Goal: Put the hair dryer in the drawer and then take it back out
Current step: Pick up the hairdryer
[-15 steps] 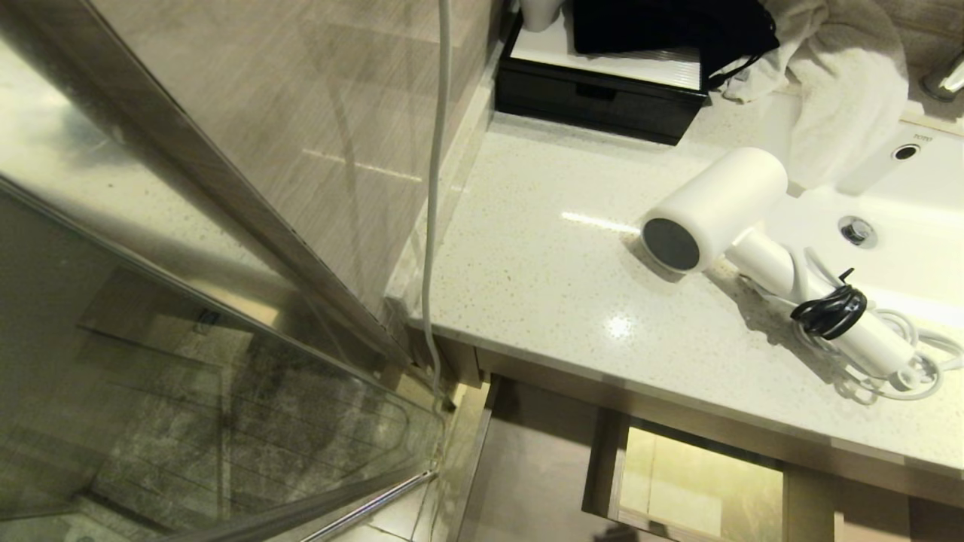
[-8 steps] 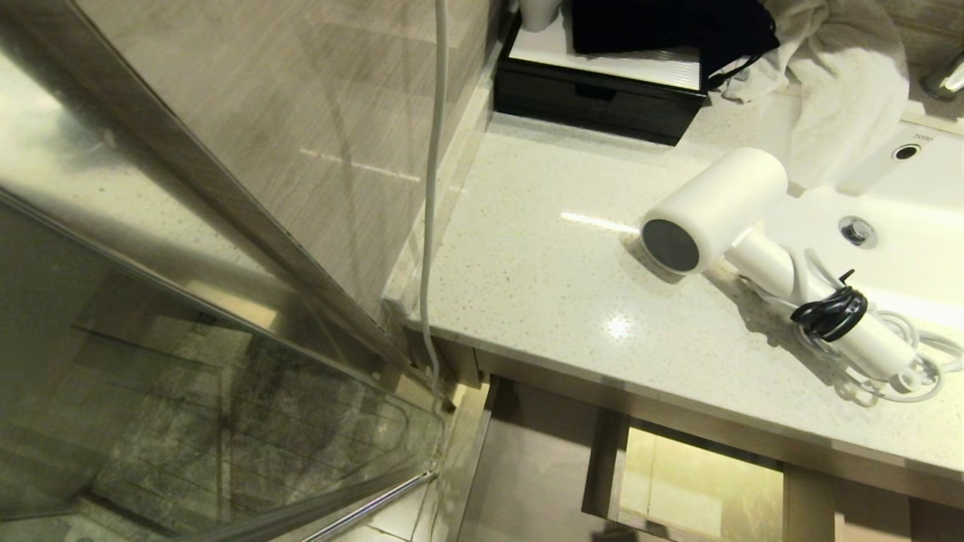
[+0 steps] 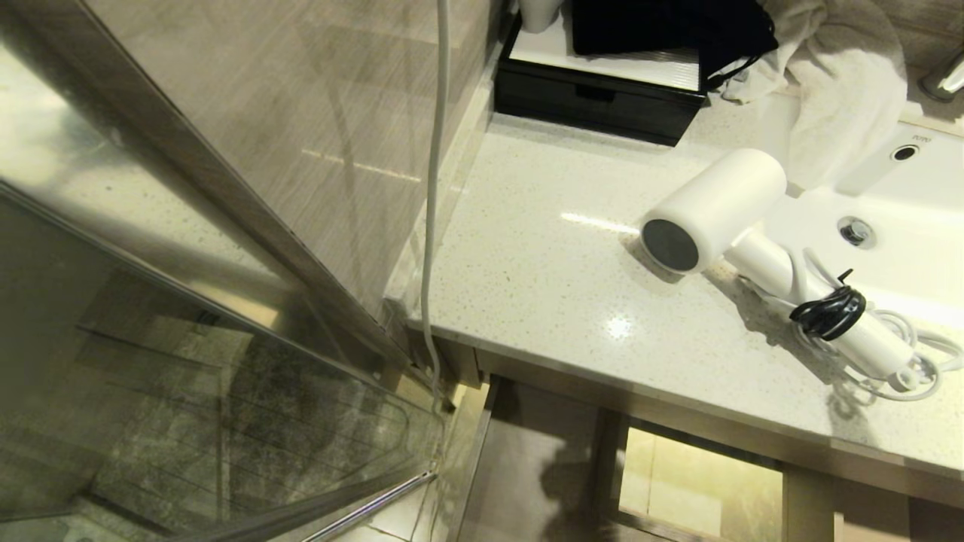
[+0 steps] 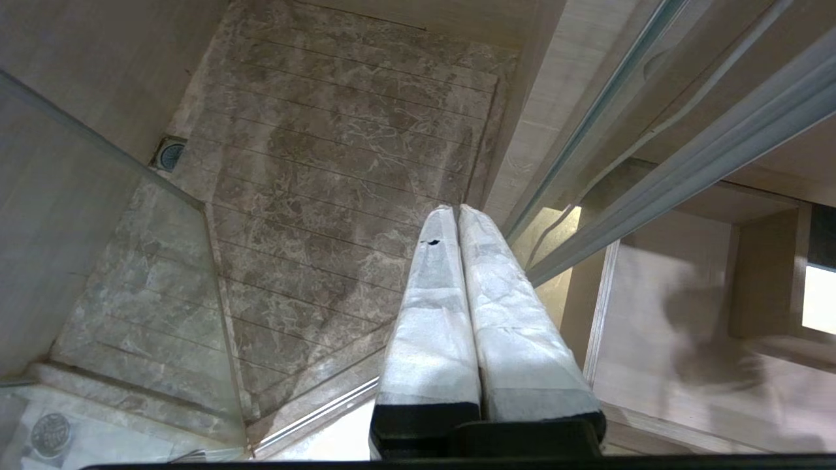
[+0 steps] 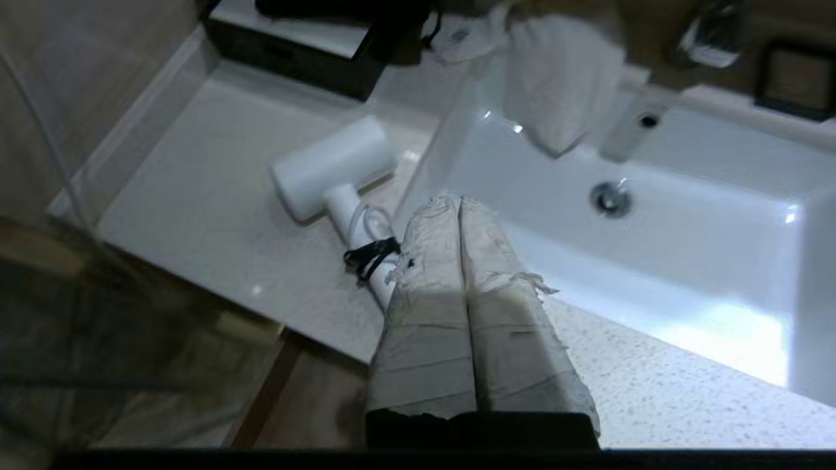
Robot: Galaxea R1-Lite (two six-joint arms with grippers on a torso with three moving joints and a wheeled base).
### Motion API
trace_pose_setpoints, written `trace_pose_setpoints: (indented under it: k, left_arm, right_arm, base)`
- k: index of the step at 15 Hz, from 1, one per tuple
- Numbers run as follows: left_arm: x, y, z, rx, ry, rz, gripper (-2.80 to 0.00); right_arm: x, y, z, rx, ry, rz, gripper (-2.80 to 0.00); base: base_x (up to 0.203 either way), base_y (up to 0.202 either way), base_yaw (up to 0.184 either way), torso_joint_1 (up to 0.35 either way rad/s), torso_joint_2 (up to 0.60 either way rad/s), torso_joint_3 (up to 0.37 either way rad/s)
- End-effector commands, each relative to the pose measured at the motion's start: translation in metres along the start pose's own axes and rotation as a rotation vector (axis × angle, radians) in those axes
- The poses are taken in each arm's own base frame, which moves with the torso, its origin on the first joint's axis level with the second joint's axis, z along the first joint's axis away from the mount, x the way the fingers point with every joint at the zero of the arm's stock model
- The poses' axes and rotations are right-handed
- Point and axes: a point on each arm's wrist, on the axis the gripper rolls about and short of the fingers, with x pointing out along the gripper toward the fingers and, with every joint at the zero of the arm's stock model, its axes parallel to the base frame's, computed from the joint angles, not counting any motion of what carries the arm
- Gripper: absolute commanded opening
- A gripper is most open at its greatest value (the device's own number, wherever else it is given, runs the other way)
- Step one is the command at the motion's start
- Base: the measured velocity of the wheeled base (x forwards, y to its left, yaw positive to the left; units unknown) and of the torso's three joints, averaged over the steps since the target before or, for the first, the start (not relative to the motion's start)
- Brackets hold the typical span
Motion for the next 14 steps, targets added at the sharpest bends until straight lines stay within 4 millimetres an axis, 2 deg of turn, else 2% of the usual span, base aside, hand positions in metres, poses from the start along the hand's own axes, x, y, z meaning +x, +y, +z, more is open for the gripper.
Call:
trace_pose_setpoints:
  k: [1, 4, 6, 7, 11, 13, 14]
  left_arm:
    - [0.000, 0.000, 0.000, 0.000, 0.001, 0.000, -2.80]
    - [0.000, 0.000, 0.000, 0.000, 0.001, 0.000, -2.80]
    - [0.000, 0.000, 0.000, 0.000, 0.001, 0.000, -2.80]
    - [0.000, 0.000, 0.000, 0.000, 0.001, 0.000, -2.80]
    - [0.000, 0.000, 0.000, 0.000, 0.001, 0.000, -2.80]
    - [0.000, 0.000, 0.000, 0.000, 0.001, 0.000, -2.80]
    - [0.000, 0.000, 0.000, 0.000, 0.001, 0.000, -2.80]
  right_arm:
    - [0.093, -0.012, 0.014, 0.070, 0.405, 0.134, -2.80]
    - [0.158, -0.013, 0.012, 0.104, 0.601, 0.252, -2.80]
    - [0.192, -0.007, 0.005, 0.106, 0.679, 0.337, -2.80]
    - [0.200, -0.001, 0.003, 0.089, 0.703, 0.391, -2.80]
    - [0.206, 0.005, -0.008, -0.163, 0.729, 0.583, -2.80]
    - [0.209, 0.005, -0.011, -0.166, 0.742, 0.614, -2.80]
    - [0.210, 0.005, -0.011, -0.165, 0.737, 0.611, 0.00]
  base:
    - [0.000, 0.000, 0.000, 0.000, 0.00, 0.000]
    - [0.000, 0.000, 0.000, 0.000, 0.00, 0.000]
    - [0.000, 0.000, 0.000, 0.000, 0.00, 0.000]
    - [0.000, 0.000, 0.000, 0.000, 0.00, 0.000]
    - [0.000, 0.000, 0.000, 0.000, 0.00, 0.000]
    - [0.000, 0.000, 0.000, 0.000, 0.00, 0.000]
    - [0.000, 0.000, 0.000, 0.000, 0.00, 0.000]
